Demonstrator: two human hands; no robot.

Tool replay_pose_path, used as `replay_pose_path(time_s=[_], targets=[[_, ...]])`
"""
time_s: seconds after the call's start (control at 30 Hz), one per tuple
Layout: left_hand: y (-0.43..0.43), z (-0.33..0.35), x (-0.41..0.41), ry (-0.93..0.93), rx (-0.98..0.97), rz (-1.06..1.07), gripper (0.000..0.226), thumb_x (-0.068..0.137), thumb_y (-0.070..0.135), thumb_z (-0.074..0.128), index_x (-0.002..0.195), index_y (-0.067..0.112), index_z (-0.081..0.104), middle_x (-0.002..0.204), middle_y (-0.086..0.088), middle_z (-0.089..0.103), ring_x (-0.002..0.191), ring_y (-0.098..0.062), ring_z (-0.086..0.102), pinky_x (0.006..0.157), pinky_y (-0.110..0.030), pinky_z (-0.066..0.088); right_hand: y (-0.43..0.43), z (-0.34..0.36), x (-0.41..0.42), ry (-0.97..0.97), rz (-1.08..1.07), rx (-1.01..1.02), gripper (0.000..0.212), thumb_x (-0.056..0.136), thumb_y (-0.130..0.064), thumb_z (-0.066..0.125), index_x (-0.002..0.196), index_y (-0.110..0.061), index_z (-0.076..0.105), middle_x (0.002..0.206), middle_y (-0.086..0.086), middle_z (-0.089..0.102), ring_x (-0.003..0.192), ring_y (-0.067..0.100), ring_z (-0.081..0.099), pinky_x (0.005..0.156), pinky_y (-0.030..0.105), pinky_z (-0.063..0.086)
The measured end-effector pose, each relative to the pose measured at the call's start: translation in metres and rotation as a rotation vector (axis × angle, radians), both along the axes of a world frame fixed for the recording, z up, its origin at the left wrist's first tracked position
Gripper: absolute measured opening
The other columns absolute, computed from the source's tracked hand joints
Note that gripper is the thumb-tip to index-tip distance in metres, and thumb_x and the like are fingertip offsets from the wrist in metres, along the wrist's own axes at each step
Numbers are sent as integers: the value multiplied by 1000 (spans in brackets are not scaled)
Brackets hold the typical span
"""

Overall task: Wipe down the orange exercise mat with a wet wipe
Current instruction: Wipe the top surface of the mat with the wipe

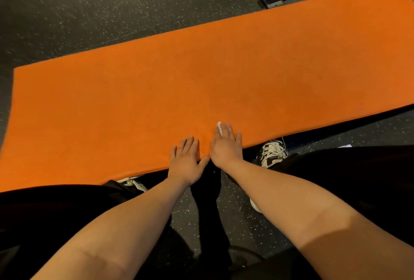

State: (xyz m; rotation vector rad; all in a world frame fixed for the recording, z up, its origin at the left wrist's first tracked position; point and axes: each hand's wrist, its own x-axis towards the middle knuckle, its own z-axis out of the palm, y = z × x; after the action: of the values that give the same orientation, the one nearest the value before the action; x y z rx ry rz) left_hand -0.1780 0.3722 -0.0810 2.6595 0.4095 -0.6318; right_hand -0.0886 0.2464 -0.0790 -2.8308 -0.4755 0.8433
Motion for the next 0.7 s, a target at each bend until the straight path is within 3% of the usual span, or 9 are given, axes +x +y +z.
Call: replay_pose_path(time_s=[0.17, 0.37, 0.6, 0.7], targets=[[1, 2, -4, -9, -49, 13, 68, 103, 55, 27, 161, 24, 10, 169, 3, 0, 155, -17, -6, 125, -46, -1, 7, 3, -22, 23, 207, 132, 54, 110, -35, 17, 162, -23, 15, 170, -8, 5, 155, 13, -9, 124, 51, -9], [-1, 6, -2, -7, -27, 21, 69, 102, 59, 31, 161, 26, 15, 169, 4, 3, 155, -18, -4, 124, -48, -1, -17, 6, -10, -75, -47, 38, 56, 109, -34, 21, 162, -17, 14, 169, 6, 7, 156, 24, -7, 125, 51, -6], [-1, 10, -7, -24, -86, 32, 61, 106, 47, 28, 161, 25, 13, 169, 3, 4, 155, -17, -3, 125, -45, -2, -3, 10, -34, -37, 209, 194, 52, 110, -35, 19, 160, -22, 26, 168, -4, 17, 156, 15, 1, 125, 49, -6], [2, 9, -5, -14, -73, 26, 62, 106, 49, 32, 161, 26, 15, 169, 3, 3, 155, -18, -4, 124, -46, -2, -20, 11, -12, -84, 48, 81, 54, 109, -33, 23, 161, -21, 20, 169, -1, 11, 156, 19, -3, 125, 54, -3]])
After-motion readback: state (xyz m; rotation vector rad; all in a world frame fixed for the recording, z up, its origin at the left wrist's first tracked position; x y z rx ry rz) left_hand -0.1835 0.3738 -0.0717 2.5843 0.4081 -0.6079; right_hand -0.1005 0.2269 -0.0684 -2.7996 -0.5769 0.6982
